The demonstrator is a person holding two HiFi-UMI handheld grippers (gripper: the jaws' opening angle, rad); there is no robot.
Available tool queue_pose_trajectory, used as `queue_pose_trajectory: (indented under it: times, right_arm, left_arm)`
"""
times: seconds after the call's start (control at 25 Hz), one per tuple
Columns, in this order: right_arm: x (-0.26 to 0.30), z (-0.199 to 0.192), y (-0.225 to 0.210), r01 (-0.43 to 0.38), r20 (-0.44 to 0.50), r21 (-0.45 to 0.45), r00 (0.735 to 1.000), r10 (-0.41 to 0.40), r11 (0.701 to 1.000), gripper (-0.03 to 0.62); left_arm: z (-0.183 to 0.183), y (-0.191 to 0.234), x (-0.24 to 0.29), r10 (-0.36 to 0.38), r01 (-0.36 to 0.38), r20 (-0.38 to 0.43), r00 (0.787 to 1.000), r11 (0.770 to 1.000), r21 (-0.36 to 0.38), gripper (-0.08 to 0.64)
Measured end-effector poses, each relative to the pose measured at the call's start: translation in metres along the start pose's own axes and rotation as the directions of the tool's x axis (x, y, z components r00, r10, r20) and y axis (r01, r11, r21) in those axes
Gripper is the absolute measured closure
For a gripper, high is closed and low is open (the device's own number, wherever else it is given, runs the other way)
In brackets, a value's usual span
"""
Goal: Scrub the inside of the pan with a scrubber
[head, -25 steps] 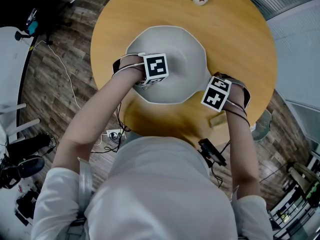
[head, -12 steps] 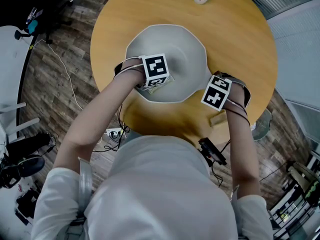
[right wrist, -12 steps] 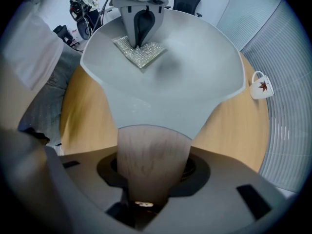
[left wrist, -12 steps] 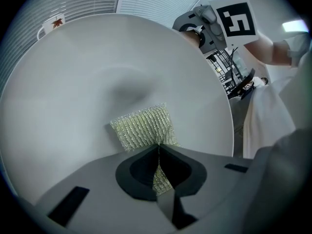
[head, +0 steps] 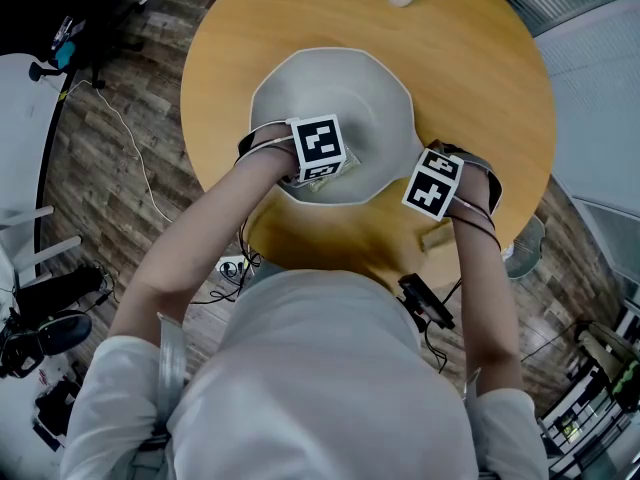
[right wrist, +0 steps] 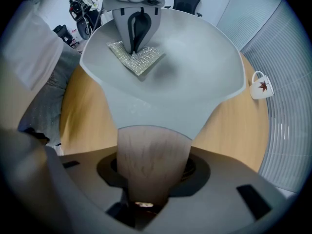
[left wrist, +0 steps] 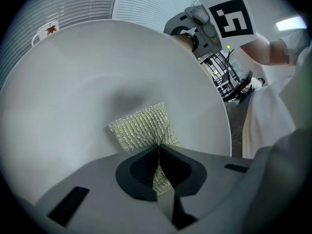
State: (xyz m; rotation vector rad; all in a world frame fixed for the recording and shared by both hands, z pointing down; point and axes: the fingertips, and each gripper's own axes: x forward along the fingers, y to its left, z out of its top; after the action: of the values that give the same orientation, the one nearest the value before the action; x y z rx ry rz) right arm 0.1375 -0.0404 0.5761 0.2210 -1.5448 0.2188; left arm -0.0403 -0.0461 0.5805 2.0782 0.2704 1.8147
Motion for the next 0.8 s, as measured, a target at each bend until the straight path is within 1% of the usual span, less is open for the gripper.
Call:
queue_pose_trajectory:
  times: [0.12, 0.24, 0.4, 0.64, 0.8]
  right_arm:
    - [0.001, 0.000, 0.000, 0.001, -0.002, -0.001, 1.000, -0.001, 1.000, 0.413]
    - [0.002, 0.001, 0.000, 0.002, -0.003, -0.003, 1.000, -0.002, 1.000, 0.411]
    - [0.001, 0.001, 0.000, 0.002, -0.004, -0.003, 1.000, -0.002, 1.000, 0.411]
    - [0.001, 0.001, 0.000, 0.002, -0.003, -0.001, 1.000, -0.002, 1.000, 0.413]
    - [0.001, 0.002, 0.000, 0.002, -0.006, -0.001, 1.000, -0.002, 1.000, 0.413]
  left_arm:
    - [0.005, -0.002, 0.001, -0.002, 0.002, 0.028, 1.000, 1.000, -0.010, 0.543]
    - [0.010, -0.004, 0.004, -0.004, 0.005, 0.051, 0.999, 1.000, -0.002, 0.543]
    - [0.023, -0.008, 0.005, -0.027, 0.028, 0.105, 0.994, 1.000, -0.008, 0.543]
    - [0.038, -0.010, 0.005, -0.063, 0.072, 0.192, 0.979, 0.997, -0.038, 0.543]
    - [0.045, -0.009, 0.005, -0.073, 0.091, 0.245, 0.967, 0.994, -0.062, 0.543]
